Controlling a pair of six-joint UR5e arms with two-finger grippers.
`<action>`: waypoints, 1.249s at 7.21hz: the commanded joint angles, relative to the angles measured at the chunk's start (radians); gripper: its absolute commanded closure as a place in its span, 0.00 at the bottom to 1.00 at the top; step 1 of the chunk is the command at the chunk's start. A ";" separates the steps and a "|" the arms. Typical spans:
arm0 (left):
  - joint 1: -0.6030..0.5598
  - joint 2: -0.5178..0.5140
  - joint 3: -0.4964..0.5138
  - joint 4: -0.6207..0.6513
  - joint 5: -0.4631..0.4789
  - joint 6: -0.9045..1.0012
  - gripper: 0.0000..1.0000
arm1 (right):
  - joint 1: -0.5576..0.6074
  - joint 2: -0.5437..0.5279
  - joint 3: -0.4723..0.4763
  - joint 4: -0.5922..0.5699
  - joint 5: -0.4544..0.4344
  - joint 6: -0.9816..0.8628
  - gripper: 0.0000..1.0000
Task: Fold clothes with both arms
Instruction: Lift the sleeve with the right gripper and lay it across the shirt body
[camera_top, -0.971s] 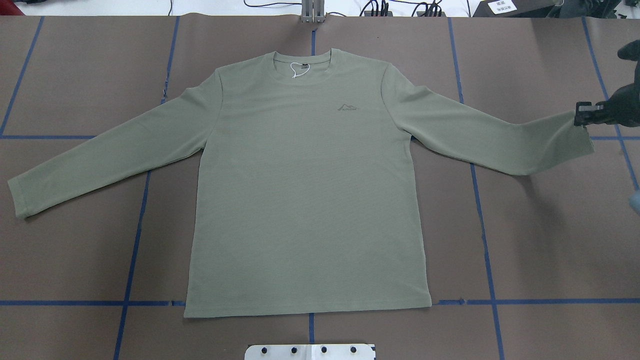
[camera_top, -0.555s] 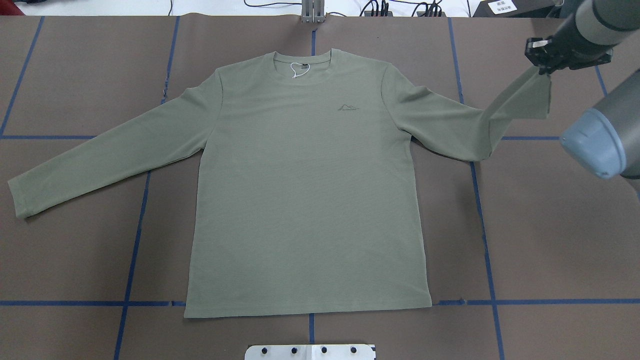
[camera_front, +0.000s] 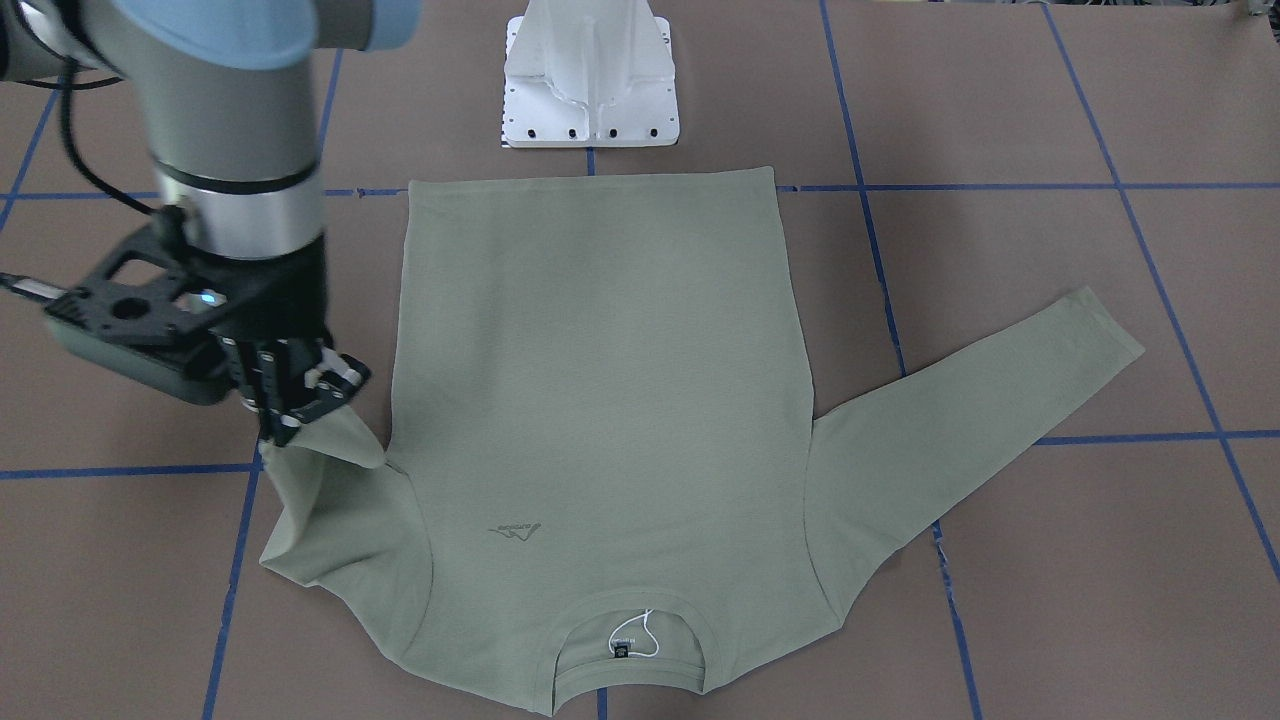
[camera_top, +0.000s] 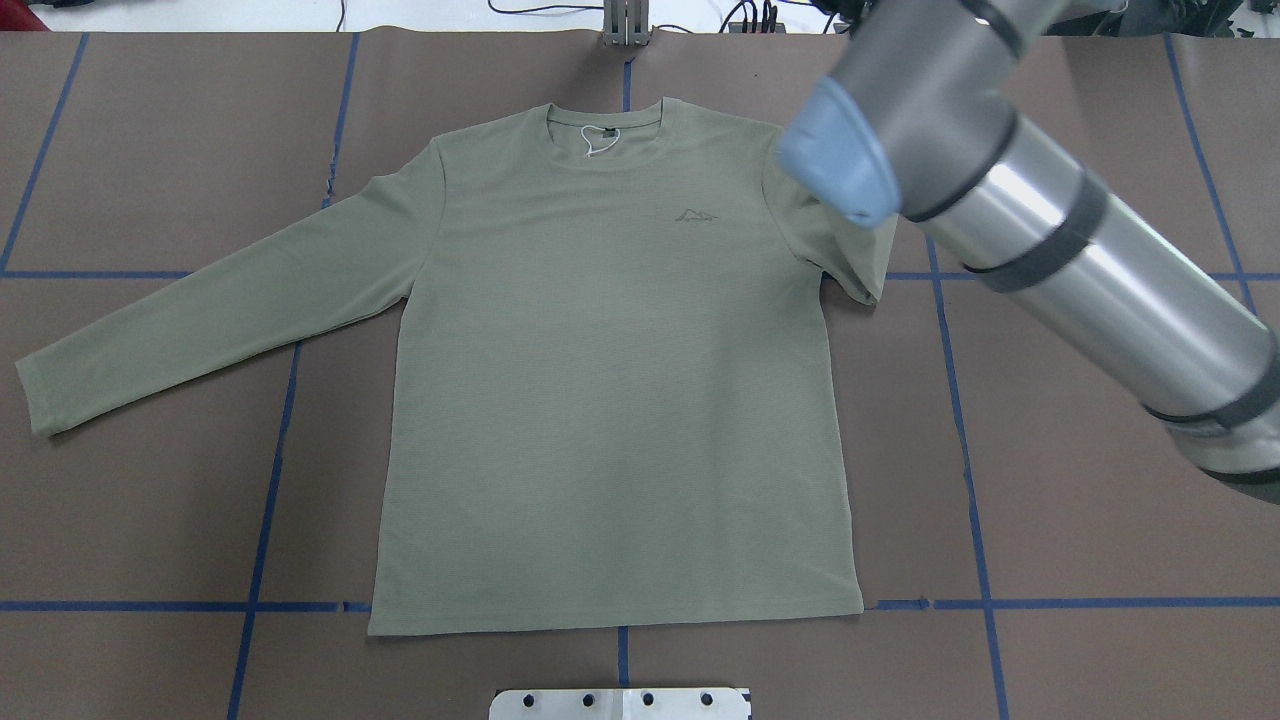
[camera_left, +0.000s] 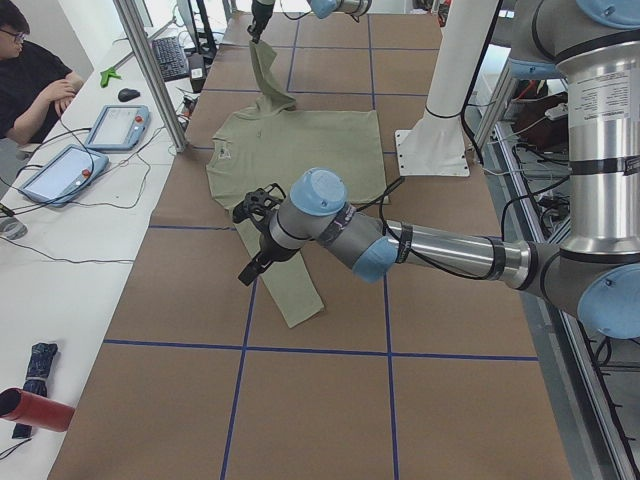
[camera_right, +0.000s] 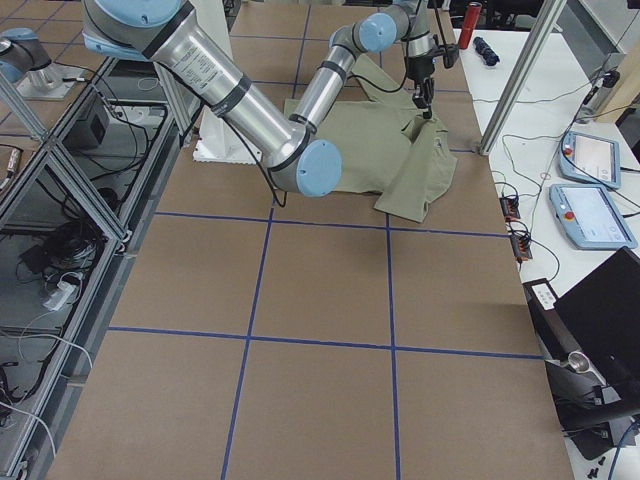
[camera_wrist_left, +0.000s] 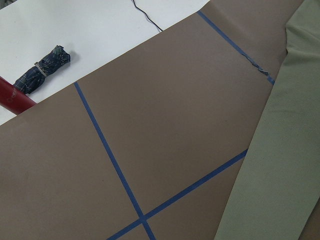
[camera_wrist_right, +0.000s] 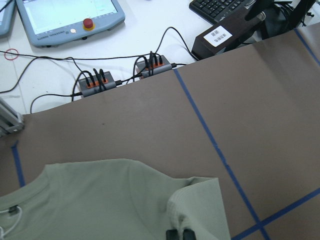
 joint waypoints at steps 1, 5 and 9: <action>0.000 0.000 0.012 0.000 0.000 0.003 0.00 | -0.129 0.256 -0.330 0.074 -0.157 0.170 1.00; 0.000 0.000 0.042 0.000 0.000 0.003 0.00 | -0.336 0.387 -0.611 0.300 -0.435 0.256 1.00; 0.000 -0.002 0.052 0.000 0.000 0.001 0.00 | -0.356 0.457 -0.765 0.524 -0.466 0.283 0.50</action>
